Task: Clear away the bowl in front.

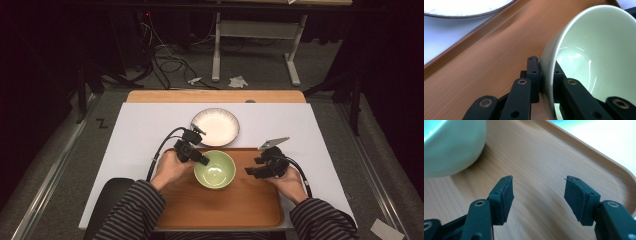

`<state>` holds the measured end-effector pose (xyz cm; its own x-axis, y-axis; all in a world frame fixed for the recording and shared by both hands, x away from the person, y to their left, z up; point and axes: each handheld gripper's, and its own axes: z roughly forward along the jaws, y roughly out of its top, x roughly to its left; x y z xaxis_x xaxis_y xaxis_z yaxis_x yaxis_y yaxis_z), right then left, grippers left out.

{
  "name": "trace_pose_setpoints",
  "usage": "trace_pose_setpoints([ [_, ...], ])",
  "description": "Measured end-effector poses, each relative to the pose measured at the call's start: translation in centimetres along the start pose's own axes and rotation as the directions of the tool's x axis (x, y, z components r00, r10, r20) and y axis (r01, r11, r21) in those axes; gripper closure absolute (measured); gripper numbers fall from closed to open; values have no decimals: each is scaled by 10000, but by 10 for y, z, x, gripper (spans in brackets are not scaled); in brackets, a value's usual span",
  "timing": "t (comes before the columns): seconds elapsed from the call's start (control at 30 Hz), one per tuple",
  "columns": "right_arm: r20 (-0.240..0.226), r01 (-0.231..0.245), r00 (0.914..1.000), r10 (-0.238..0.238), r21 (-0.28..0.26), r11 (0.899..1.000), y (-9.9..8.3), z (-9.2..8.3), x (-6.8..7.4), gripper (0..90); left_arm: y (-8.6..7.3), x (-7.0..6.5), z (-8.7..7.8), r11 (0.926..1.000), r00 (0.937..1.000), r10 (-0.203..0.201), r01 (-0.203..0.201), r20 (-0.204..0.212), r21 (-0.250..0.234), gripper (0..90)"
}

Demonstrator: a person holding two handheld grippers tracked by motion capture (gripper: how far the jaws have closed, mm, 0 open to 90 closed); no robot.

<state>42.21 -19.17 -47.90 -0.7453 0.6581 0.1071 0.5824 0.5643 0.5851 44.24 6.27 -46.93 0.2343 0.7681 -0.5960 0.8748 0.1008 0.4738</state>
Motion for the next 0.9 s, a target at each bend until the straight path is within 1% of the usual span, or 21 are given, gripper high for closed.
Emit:
trace_pose_setpoints([
  [0.1, -68, -122, 9999, 122, -2, 9999, 0, 0, 0, 416, 0, 2, 2, 10000, 10000, -85, 85, -51, -15, 831],
  [0.17, -33, 8, 10000, -8, -34, 10000, 0, 0, 0, 417, 0, 3, 2, 10000, 9999, -84, 84, -69, 1, 831],
  [0.27, -5, 68, 10000, -68, -47, 10000, 0, 0, 0, 417, 0, 4, 3, 9999, 9999, -134, 134, -80, -2, 831],
  [0.43, -46, -87, 10000, 87, -15, 10000, 0, -1, 0, 416, 0, 6, 5, 9999, 9998, -143, 143, -141, -8, 830],
  [0.57, -19, 42, 10000, -42, -34, 10000, 0, 0, 0, 416, 0, 7, 5, 9997, 9996, -223, 222, -160, -49, 830],
  [0.9, 2, -18, 10000, 18, 40, 10000, 0, 0, 1, 416, -2, 7, 9, 9998, 9996, -179, 181, -234, 57, 827],
])
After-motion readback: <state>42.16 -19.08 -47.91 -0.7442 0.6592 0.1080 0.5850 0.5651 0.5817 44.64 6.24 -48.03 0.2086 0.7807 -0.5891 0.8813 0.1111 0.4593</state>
